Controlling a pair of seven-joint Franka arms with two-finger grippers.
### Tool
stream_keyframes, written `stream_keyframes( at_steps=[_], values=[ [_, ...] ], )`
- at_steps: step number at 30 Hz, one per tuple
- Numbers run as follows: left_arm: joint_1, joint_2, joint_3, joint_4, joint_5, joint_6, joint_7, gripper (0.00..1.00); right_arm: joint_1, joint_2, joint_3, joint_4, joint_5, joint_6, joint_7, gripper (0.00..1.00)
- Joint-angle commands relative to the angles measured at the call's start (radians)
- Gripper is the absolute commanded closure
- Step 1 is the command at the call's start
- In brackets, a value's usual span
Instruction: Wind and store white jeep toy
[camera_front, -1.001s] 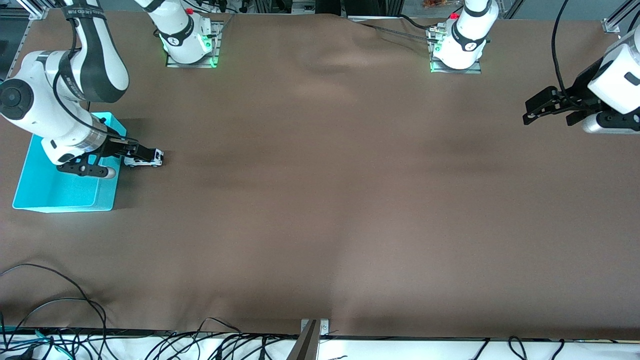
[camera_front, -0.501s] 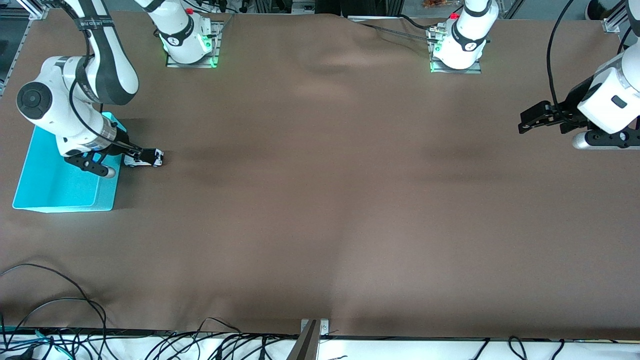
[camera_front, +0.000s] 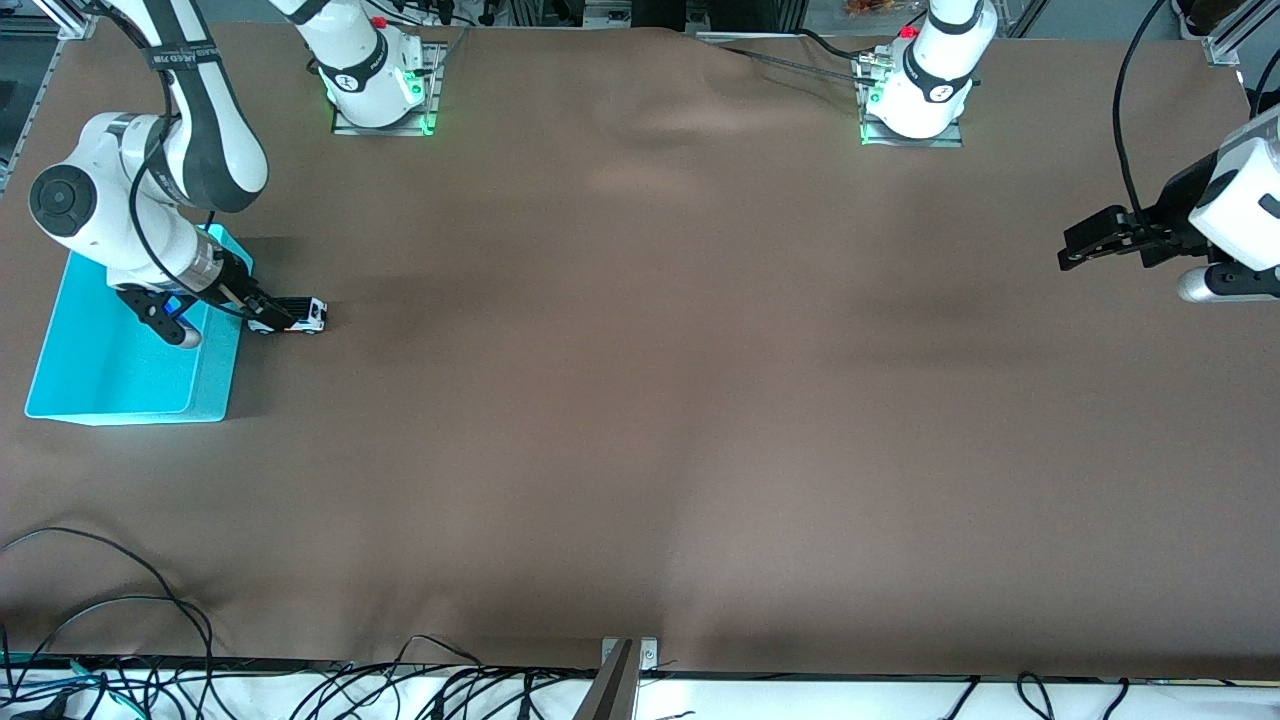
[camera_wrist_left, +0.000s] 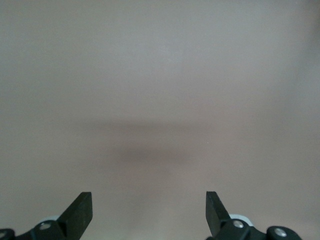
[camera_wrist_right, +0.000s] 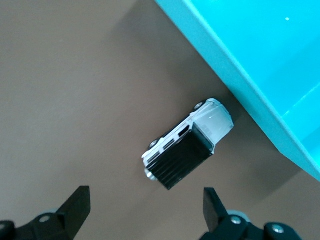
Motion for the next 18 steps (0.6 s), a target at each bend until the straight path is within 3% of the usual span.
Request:
stream_keyframes(
  at_steps=[1,12,18],
  values=[
    [0.007,-0.003,0.001,0.011,-0.022,-0.006,0.018,0.00,0.001,-0.026,-0.010,-0.104,-0.014,0.126,0.123,0.00],
    [0.007,-0.004,0.001,0.012,-0.024,-0.008,0.018,0.00,0.001,-0.017,-0.029,-0.155,-0.012,0.195,0.258,0.00],
    [0.012,-0.003,0.000,0.012,-0.024,-0.008,0.018,0.00,-0.001,0.000,-0.064,-0.212,-0.012,0.312,0.274,0.00]
  ],
)
